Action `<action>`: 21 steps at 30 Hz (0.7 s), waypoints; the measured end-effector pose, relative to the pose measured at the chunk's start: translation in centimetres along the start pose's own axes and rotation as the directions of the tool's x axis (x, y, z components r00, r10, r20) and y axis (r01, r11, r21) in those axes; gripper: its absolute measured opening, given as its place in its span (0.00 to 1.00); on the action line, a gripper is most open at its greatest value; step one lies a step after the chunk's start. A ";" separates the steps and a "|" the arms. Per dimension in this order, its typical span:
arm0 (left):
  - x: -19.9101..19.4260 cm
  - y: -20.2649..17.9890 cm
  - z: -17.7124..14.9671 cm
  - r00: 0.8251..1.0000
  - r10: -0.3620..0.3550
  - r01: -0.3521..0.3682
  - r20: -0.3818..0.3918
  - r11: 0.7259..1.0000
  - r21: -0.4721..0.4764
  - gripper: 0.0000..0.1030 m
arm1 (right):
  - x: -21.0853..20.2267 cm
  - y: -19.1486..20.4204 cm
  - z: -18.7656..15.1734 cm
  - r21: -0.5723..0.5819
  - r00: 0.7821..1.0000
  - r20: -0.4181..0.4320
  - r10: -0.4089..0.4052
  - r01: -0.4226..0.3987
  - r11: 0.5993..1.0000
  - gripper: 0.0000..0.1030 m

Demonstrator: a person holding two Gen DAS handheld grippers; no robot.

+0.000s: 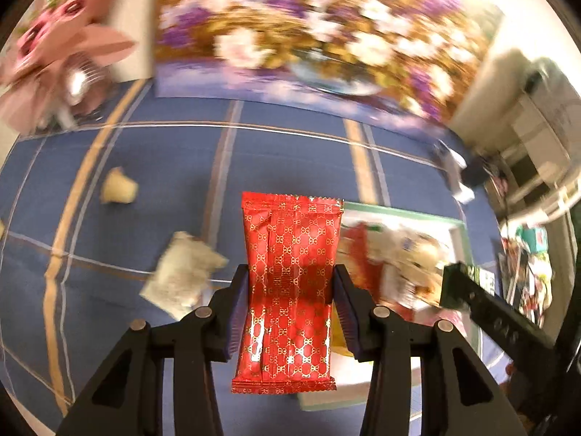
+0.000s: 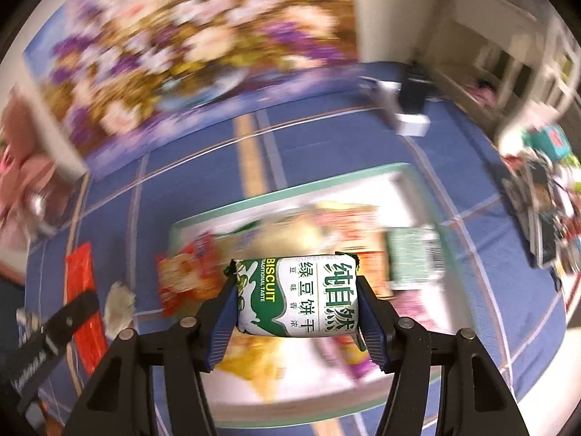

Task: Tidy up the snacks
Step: 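Lift both snacks and carry them toward the white tray, then lower both snacks into the white tray and open both tools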

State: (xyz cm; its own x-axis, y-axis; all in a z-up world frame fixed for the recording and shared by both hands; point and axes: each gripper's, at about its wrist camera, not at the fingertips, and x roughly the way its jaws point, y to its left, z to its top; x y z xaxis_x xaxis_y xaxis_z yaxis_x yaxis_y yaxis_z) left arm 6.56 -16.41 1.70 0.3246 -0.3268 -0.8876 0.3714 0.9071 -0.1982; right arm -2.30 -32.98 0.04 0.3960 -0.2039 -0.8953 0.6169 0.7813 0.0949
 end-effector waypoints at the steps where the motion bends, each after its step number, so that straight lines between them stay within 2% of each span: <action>1: 0.1 -0.9 -0.2 1.000 -0.003 0.003 -0.003 1.000 0.019 0.45 | 0.1 -1.1 0.3 0.023 1.000 0.001 -0.006 0.006 1.000 0.62; 6: 0.9 -5.3 -1.4 0.999 -0.029 0.032 -0.032 0.993 0.117 0.45 | -0.1 -5.3 0.6 0.108 1.000 0.001 -0.029 0.029 0.994 0.62; 11: 1.9 -8.6 -2.5 0.998 -0.022 0.032 -0.050 0.980 0.198 0.45 | 0.0 -7.5 0.5 0.153 0.999 -0.009 -0.036 0.037 0.987 0.62; 21: 3.7 -9.6 -3.2 0.997 0.001 0.014 -0.074 0.978 0.207 0.45 | 0.9 -7.4 0.2 0.146 0.999 -0.035 -0.009 0.014 0.989 0.62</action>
State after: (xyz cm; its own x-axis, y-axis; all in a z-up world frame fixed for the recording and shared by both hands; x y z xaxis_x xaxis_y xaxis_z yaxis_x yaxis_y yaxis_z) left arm 1.38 -25.42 -1.00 0.2595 -0.3049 -0.9163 0.5481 0.8277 -0.1202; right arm -6.39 -39.09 -1.39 0.3664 -0.1902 -0.9108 0.7153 0.6836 0.1450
